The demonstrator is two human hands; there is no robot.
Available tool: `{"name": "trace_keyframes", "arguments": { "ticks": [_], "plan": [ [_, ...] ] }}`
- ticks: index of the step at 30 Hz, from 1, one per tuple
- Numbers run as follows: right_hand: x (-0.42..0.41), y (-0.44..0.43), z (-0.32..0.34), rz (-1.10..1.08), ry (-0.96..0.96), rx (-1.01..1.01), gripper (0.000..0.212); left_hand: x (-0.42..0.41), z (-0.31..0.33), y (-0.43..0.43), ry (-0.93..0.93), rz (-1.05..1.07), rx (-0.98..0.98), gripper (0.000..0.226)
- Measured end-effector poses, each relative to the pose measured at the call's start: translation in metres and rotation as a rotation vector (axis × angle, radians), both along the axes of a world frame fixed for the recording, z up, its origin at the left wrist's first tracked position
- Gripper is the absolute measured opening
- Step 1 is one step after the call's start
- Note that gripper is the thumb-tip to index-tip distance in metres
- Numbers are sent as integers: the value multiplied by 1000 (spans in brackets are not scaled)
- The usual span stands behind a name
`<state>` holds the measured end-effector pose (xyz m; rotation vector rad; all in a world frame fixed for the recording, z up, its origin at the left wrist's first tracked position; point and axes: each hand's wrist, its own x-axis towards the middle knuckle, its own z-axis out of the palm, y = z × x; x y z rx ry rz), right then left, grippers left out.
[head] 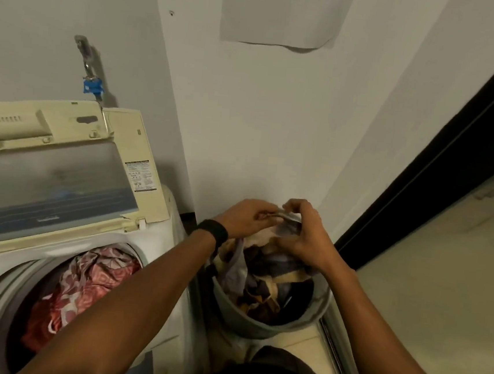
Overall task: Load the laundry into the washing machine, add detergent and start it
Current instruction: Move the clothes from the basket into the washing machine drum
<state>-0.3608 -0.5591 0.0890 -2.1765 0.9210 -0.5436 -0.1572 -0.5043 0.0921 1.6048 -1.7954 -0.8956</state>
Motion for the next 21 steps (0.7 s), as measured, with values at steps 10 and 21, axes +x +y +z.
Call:
{"name": "trace_keyframes", "arguments": {
  "ticks": [10, 21],
  "plan": [
    [-24, 1, 11, -475, -358, 71, 8, 16, -43, 28, -53, 69, 1, 15],
    [6, 23, 21, -441, -393, 203, 16, -38, -39, 22, 43, 168, -83, 18]
  ]
}}
